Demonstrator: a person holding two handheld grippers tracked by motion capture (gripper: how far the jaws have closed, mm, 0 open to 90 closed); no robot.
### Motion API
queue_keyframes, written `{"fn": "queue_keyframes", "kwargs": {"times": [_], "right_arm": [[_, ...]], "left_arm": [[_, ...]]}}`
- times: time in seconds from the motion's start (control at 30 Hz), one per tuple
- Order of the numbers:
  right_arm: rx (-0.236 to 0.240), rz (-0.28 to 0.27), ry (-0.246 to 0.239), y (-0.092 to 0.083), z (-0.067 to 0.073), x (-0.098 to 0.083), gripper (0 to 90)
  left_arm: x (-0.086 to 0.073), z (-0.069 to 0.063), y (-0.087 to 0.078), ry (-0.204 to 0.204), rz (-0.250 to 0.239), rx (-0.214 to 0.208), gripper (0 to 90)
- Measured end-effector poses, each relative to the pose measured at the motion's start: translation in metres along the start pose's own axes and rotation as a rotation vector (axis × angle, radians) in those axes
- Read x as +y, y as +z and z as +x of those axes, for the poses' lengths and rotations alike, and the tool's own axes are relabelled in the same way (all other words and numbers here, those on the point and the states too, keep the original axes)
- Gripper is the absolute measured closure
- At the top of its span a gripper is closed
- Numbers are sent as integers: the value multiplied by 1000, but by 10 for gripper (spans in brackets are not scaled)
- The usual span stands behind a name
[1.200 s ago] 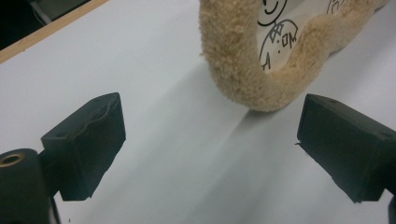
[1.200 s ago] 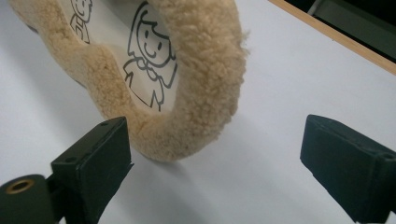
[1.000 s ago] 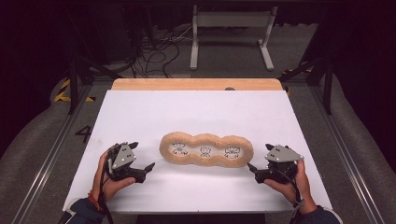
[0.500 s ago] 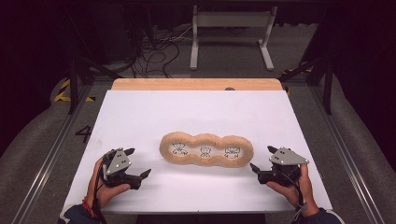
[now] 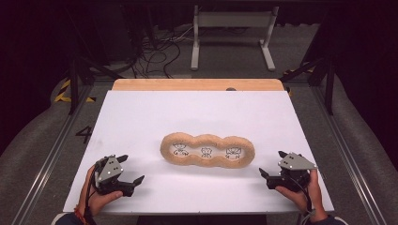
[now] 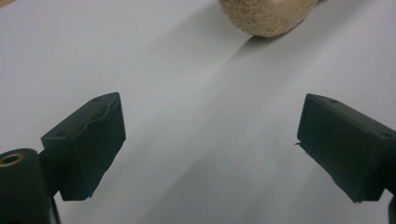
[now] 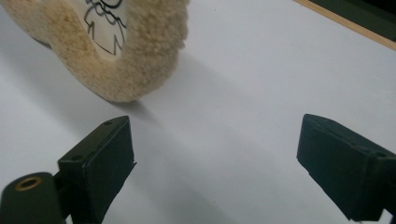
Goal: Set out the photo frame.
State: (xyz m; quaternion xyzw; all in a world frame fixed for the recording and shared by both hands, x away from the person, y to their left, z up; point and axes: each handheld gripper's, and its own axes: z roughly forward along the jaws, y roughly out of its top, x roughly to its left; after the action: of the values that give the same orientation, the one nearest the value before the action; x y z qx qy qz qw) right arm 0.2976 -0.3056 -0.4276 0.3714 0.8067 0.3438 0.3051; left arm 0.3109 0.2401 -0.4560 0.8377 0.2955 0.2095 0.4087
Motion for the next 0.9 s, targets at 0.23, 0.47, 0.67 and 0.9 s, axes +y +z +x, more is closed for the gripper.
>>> {"fn": "queue_keyframes", "kwargs": {"times": [0.23, 0.47, 0.67, 0.9], "right_arm": [[-11, -4, 18, -4, -8, -13, 101], [-8, -19, 47, -7, -15, -24, 97], [-10, -21, 59, -7, -17, -28, 95], [-1, -36, 59, -7, -15, -29, 93]], "left_arm": [[-8, 7, -4, -24, 2, 8, 83], [-17, 15, -12, -56, -24, 12, 83], [-18, 15, -13, -62, -28, 9, 82], [-16, 17, -12, -61, -31, 16, 82]]}}
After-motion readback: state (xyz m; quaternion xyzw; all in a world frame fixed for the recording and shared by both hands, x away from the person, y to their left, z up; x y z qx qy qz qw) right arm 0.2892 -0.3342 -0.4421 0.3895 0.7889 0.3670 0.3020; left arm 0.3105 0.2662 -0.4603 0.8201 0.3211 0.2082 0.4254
